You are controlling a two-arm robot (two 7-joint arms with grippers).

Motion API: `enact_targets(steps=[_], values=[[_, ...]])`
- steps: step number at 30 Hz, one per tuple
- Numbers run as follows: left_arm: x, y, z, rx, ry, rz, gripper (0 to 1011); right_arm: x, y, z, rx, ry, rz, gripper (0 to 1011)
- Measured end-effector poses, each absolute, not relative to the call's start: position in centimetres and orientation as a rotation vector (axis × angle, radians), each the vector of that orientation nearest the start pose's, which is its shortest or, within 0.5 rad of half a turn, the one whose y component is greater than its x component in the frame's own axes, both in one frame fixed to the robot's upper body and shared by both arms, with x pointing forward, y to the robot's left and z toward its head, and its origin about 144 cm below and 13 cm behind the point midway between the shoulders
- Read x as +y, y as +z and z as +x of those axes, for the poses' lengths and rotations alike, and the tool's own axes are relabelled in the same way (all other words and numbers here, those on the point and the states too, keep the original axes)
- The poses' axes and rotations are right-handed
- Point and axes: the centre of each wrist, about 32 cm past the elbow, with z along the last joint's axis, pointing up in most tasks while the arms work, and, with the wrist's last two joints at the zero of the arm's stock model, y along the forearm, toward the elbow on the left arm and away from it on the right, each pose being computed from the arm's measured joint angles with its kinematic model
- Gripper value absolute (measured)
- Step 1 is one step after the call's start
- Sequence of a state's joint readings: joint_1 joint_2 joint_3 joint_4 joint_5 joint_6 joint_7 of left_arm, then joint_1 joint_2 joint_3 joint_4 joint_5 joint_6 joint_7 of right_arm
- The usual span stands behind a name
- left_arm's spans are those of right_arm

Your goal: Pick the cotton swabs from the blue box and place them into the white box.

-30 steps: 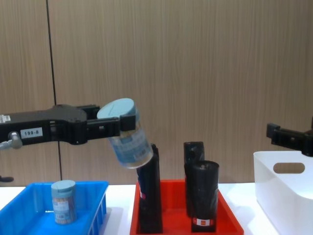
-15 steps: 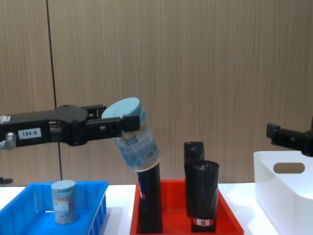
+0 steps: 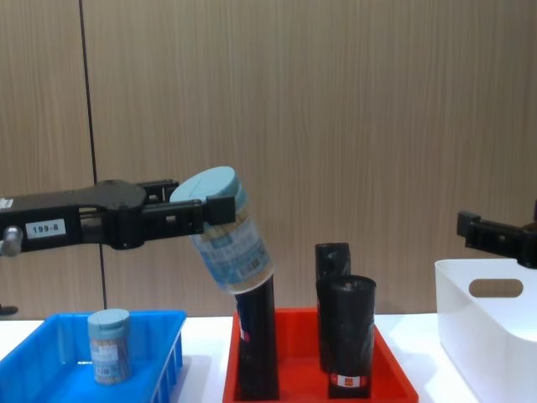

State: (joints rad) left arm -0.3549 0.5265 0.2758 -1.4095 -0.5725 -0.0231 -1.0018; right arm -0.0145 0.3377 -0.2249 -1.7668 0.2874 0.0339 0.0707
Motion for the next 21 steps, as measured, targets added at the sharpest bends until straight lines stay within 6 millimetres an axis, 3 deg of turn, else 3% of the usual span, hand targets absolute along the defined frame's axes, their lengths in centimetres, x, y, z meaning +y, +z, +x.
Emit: enact_targets(steps=[8, 21], values=[[32.8, 122.4, 54.3, -0.093, 0.416, -0.027, 671, -24.2, 119.2, 44.5, -0.072, -1.19, 0.026, 1002], [32.9, 122.4, 54.3, -0.093, 0.415, -0.028, 672, -25.8, 121.3, 45.5, -0.04, -1.039, -0.031, 1002]])
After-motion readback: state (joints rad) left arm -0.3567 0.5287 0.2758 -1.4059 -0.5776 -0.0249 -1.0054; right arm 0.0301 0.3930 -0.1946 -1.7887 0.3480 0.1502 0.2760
